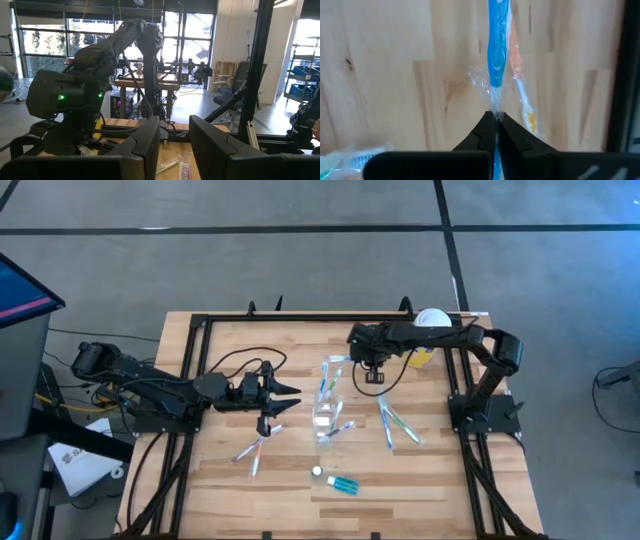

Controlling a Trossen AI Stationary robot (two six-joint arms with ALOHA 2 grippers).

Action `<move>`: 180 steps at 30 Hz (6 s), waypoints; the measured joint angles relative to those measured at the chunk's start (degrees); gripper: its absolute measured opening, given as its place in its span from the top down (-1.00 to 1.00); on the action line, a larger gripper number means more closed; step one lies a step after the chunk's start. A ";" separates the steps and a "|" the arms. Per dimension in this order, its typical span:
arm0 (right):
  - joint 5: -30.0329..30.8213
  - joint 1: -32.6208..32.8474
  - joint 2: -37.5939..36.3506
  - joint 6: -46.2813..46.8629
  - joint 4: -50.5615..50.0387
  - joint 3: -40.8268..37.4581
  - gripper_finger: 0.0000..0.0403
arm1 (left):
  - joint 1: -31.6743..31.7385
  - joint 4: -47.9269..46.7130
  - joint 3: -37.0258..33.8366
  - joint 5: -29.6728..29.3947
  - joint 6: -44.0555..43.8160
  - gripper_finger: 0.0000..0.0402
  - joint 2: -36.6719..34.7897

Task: Pick & Place toothbrushing station
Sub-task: Put the top blue toothbrush into the transparent organizer

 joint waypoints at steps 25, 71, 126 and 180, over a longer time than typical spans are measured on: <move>38.78 18.48 -12.26 -8.71 -1.00 2.91 1.00 | -0.02 -0.44 0.01 0.02 0.00 0.49 0.00; 63.91 46.85 -6.95 -16.05 1.05 2.84 1.00 | 20.11 0.01 7.05 27.40 -44.11 0.49 11.69; 65.24 49.86 -3.06 -38.11 22.85 2.84 1.00 | 18.56 -3.28 17.52 44.61 -59.21 0.49 24.20; 70.59 51.30 -3.06 -34.51 24.35 2.86 0.78 | 18.62 -2.99 17.45 41.75 -50.79 0.89 24.17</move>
